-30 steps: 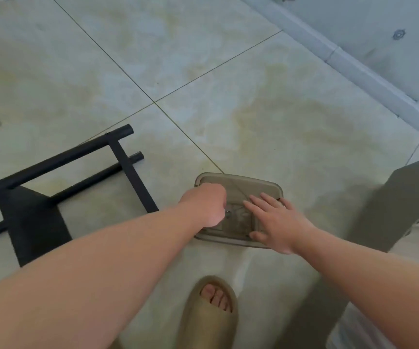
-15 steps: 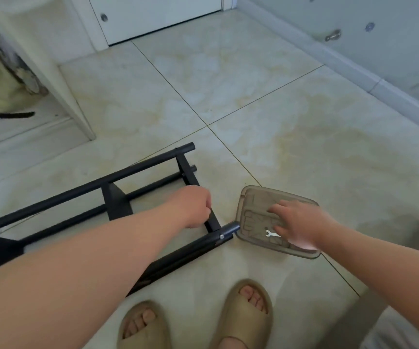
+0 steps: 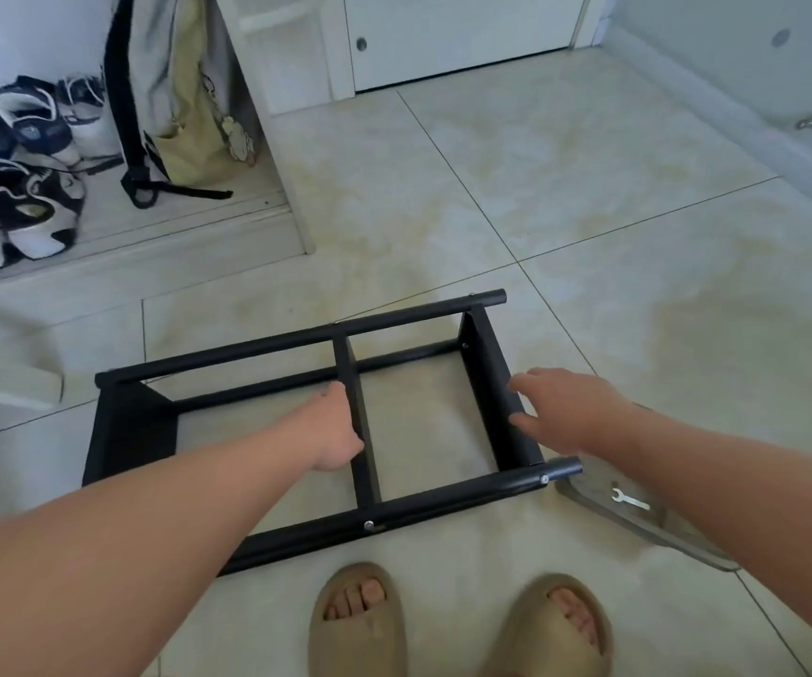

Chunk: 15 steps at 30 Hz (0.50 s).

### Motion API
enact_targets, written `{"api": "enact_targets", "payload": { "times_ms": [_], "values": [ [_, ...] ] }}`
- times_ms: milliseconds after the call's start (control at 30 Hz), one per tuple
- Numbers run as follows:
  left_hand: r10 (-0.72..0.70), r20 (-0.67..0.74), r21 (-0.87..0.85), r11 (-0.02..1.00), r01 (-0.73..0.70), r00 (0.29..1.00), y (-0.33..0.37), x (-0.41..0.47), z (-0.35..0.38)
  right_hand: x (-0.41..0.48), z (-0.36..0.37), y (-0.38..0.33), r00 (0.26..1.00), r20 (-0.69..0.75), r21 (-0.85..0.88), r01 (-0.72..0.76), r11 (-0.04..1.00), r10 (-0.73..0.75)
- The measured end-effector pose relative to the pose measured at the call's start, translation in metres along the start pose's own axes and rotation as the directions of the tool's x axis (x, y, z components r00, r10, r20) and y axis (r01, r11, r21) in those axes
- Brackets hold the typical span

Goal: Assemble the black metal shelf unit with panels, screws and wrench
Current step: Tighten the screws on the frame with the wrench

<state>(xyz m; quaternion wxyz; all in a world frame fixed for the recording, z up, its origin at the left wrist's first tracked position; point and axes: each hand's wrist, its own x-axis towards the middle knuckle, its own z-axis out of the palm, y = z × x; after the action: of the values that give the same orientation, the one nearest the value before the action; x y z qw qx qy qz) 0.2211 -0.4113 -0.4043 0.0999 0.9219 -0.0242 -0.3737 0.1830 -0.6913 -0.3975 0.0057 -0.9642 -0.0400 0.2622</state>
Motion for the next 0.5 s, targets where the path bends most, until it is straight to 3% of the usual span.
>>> {"api": "enact_targets", "payload": {
  "times_ms": [133,300,500],
  "values": [
    [-0.041,0.045,-0.108,0.993,0.045,0.998,-0.012,0.019,0.004,0.023,0.016,-0.017,1.000,-0.016,-0.084,-0.028,0.996,0.026],
    [-0.087,0.198,-0.322,0.935,0.149,0.976,-0.019,0.039,0.022,0.051,0.030,-0.015,0.966,0.035,0.157,-0.257,0.954,0.255],
    [-0.146,0.237,-0.582,0.771,0.261,0.960,-0.014,0.046,0.042,0.070,0.044,-0.005,0.943,0.122,0.262,-0.331,0.906,0.310]
  ]
}}
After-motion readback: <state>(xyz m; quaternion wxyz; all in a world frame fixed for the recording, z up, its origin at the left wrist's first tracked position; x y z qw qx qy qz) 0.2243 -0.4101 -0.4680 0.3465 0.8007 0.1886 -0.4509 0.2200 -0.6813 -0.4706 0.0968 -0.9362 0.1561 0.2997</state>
